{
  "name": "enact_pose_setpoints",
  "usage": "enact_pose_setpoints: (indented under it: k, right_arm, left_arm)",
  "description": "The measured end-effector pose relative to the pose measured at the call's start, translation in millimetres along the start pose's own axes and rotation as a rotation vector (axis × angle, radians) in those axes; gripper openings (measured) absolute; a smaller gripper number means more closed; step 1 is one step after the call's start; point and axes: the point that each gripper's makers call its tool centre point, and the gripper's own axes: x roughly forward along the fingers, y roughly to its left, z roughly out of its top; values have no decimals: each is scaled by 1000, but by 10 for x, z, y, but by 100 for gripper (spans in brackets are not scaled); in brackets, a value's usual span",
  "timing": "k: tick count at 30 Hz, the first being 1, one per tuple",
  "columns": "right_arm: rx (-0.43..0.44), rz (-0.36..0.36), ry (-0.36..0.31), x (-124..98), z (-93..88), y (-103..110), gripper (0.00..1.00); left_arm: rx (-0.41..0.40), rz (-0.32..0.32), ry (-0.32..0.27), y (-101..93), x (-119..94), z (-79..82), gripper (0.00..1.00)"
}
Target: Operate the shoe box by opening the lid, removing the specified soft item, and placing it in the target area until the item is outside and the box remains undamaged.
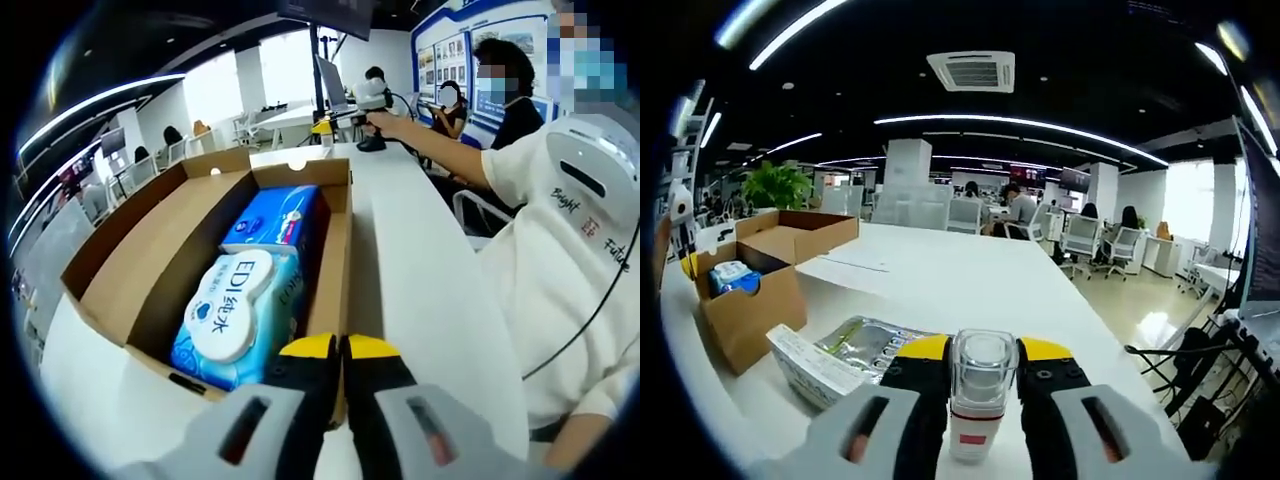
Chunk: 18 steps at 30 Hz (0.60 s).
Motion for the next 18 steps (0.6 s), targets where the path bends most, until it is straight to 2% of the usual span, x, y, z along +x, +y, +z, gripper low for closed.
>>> enact_pose_setpoints:
  k: [2,6,8,10,12,16,17,18]
  right_arm:
    - [26,-5,-21,-13,19,22,35]
    - [53,-18,-34,-28,21,8,35]
    - [53,-31,-39,-55,30,12,32]
    - [65,-40,-47,-82,44,19,23]
    - [76,-53,-53,-87,67,-11,21]
    - [57,-73,-48,-99,53,-8,21]
    - [26,-75,-38,-99,36,-12,23]
    - [21,-93,-39,-100,31,-30,29]
  left_arm:
    - [-1,-2,0,-1,0,0,3]
    - [-2,-3,2,-4,1,-2,3]
    - [-3,-2,4,-3,1,-4,3]
    - [-2,-1,1,-1,0,-4,3]
    - [-3,-1,2,0,0,-5,3]
    - [0,0,-2,0,-3,-8,3]
    - [1,0,-5,0,-5,-8,3]
    - [0,1,-9,-1,-5,-6,3]
